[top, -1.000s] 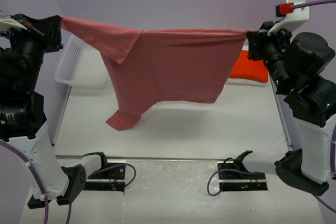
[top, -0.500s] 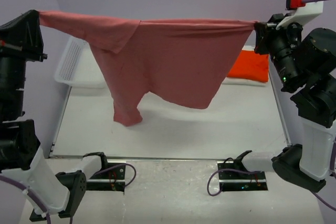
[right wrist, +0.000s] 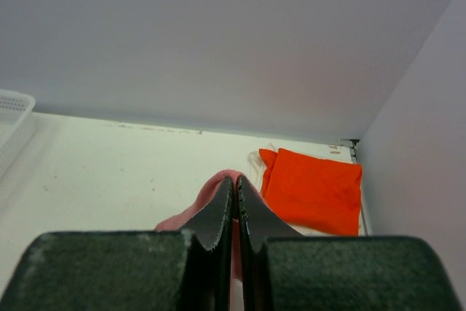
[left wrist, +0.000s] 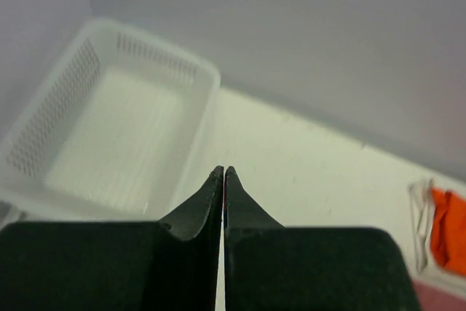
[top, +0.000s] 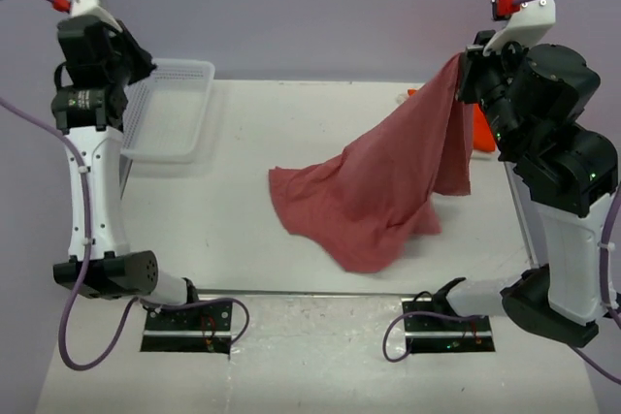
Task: Fold and stack the t-shirts
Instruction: Flatten out the tshirt
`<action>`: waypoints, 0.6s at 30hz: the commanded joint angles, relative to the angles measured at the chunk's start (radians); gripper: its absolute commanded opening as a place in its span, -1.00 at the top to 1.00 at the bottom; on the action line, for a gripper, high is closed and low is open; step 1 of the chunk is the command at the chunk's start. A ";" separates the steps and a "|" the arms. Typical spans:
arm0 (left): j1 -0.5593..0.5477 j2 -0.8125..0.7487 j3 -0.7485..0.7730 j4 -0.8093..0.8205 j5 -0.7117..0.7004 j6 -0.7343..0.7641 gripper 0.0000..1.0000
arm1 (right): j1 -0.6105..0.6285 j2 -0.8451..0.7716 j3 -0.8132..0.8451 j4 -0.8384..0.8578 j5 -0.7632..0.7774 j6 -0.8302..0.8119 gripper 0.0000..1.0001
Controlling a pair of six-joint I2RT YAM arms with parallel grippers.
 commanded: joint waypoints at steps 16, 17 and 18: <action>-0.301 -0.353 -0.799 0.455 0.611 -0.027 0.80 | 0.146 0.175 -0.092 0.072 -0.246 0.091 1.00; -0.301 -0.361 -0.830 0.438 0.562 -0.016 0.81 | 0.210 0.200 -0.039 0.066 -0.233 0.073 1.00; -0.301 -0.363 -0.836 0.420 0.514 0.001 0.84 | 0.241 0.223 -0.010 0.060 -0.221 0.065 1.00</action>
